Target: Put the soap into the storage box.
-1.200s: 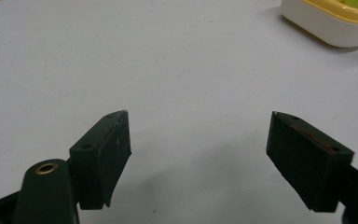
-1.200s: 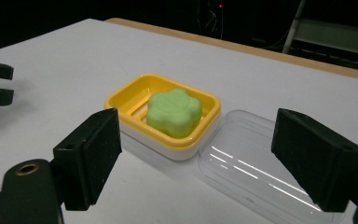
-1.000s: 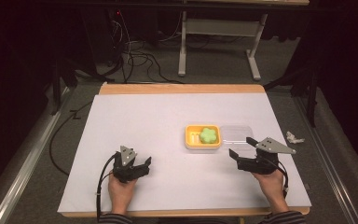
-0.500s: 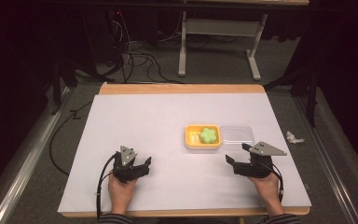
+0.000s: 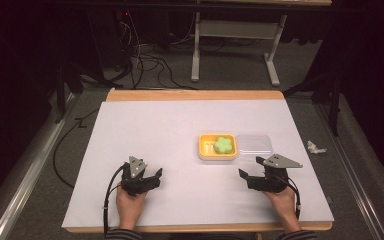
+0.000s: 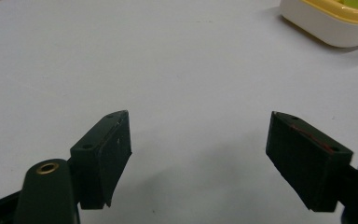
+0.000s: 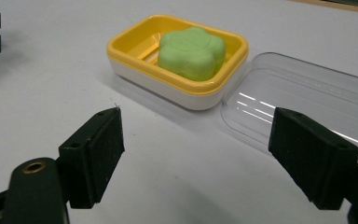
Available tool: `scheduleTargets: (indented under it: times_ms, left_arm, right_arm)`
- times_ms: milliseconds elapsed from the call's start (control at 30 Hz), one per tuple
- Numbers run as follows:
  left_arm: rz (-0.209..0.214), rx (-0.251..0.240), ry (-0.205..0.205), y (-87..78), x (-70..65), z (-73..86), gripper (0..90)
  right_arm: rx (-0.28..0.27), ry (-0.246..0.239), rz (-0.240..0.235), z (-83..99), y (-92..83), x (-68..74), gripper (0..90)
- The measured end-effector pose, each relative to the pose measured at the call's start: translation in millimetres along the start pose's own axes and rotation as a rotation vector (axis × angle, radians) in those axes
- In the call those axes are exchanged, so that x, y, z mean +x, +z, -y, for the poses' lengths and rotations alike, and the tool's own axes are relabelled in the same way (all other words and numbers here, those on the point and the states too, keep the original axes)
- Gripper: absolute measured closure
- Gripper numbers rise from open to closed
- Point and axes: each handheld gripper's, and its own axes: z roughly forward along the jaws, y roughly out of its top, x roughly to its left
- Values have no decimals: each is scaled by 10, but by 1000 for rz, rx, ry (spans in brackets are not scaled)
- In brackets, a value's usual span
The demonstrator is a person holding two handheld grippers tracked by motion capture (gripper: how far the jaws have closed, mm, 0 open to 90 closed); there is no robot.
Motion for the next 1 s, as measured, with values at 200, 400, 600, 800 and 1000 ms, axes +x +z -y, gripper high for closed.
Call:
scheduleTargets:
  times_ms: [200,400,600,800,1000]
  left_arm:
    - [0,-1,0,0,0,0,227]
    - [0,-1,-1,0,0,0,227]
    - [0,-2,-1,-1,1,-1,227]
    - [0,-3,-4,-1,1,-2,226]
    - [-3,-9,-3,-3,2,-2,226]
  right_arm:
    - [16,12,-3,40,51,10,190]
    - [34,22,-18,107,128,26,190]
    - [49,26,-27,141,178,41,190]
    - [76,16,-16,178,238,64,194]
    - [86,-7,-6,177,249,88,197]
